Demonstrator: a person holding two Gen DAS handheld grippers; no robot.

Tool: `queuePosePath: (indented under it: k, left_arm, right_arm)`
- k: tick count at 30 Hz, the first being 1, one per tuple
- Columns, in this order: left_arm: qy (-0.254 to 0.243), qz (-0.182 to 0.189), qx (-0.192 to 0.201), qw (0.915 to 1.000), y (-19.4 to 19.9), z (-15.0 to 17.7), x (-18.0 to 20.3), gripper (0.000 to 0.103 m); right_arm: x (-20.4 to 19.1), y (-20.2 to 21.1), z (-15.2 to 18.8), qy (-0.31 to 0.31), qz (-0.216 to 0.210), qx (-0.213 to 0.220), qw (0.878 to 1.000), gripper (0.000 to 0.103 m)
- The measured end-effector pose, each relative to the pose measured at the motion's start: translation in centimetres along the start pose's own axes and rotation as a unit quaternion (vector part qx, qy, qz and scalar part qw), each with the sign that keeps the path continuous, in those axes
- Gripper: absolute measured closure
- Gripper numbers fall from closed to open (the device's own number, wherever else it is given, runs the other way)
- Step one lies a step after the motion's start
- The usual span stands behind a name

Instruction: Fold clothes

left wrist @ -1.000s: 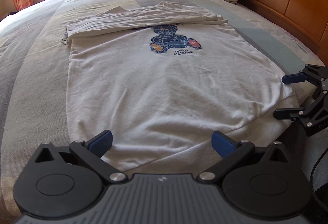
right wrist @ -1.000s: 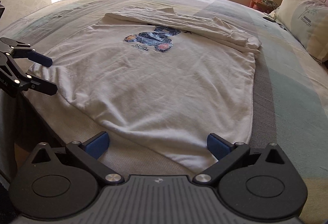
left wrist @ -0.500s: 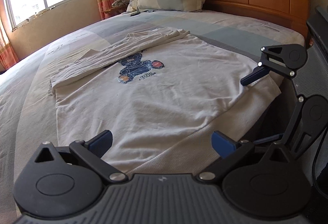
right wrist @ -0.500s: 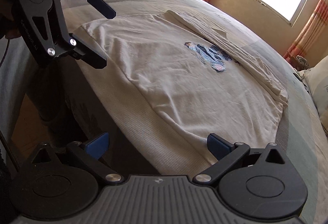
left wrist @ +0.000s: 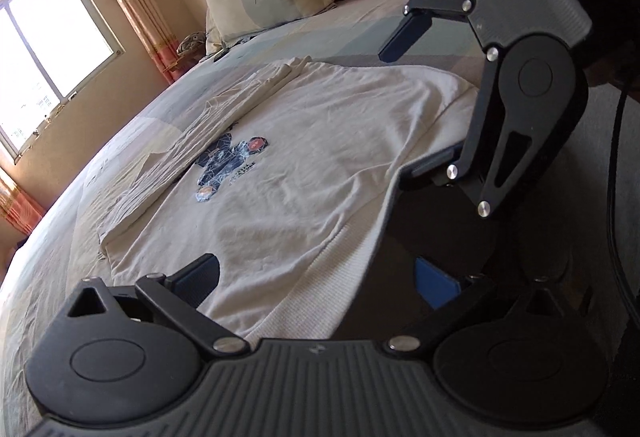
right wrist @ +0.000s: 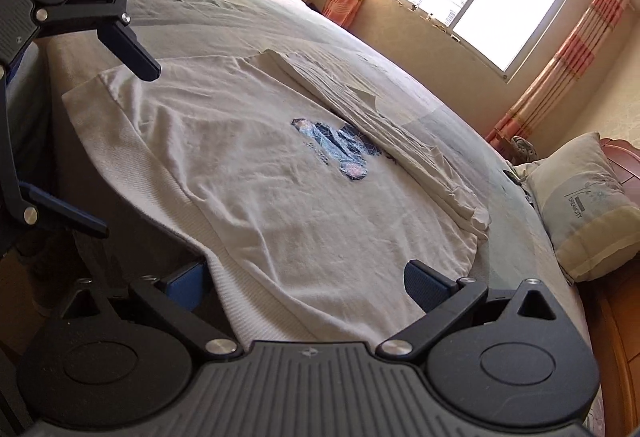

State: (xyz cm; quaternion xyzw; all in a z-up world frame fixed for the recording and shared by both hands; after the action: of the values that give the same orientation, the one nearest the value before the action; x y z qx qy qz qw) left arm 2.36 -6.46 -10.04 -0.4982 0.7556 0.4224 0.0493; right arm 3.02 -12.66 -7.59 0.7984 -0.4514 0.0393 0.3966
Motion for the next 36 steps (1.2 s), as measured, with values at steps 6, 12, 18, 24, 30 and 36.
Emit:
queuePosePath:
  k: [6, 12, 18, 24, 30, 36]
  left_arm:
    - [-0.013, -0.028, -0.001, 0.9995, -2.1, -0.7, -0.2, 0.001]
    - [0.039, -0.037, 0.013, 0.9985, -2.1, -1.3, -2.8, 0.001]
    - [0.027, -0.029, 0.036, 0.9986, -1.2, -1.6, -2.7, 0.001]
    - [-0.03, -0.065, 0.036, 0.9967, -1.8, -1.0, -1.5, 0.001]
    - [-0.084, -0.129, 0.038, 0.9874, -2.6, -0.9, -0.6, 0.001]
    - [-0.118, -0.17, 0.005, 0.9784, -2.3, 1.7, -2.1, 0.001]
  right_arm:
    - [0.6, 0.3, -0.5, -0.011, 0.003, 0.008, 1.0, 0.0]
    - [-0.1, 0.7, -0.2, 0.002, -0.029, 0.007, 1.0, 0.0]
    - [-2.0, -1.2, -0.4, 0.046, -0.004, 0.003, 0.999, 0.0]
    - [-1.6, -1.5, -1.0, 0.056, 0.073, 0.027, 0.995, 0.0]
    - [-0.8, -0.8, -1.2, 0.038, 0.077, 0.049, 0.995, 0.0]
    - [-0.4, -1.7, 0.2, 0.046, 0.077, 0.023, 0.996, 0.0]
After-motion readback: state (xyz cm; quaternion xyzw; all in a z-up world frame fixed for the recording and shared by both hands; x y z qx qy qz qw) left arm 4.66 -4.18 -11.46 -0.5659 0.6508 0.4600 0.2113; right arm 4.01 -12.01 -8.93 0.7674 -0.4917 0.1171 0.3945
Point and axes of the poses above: each gripper's, at about its wrist camera, not at the fingertips, and y roughly against the way its jaws point, x to its right, z to its underside, the point moved 3 cm from there along -y, roughly the way its jaws point, and after that the axes turned 3 degrees about -z, right-handed, at the moved point
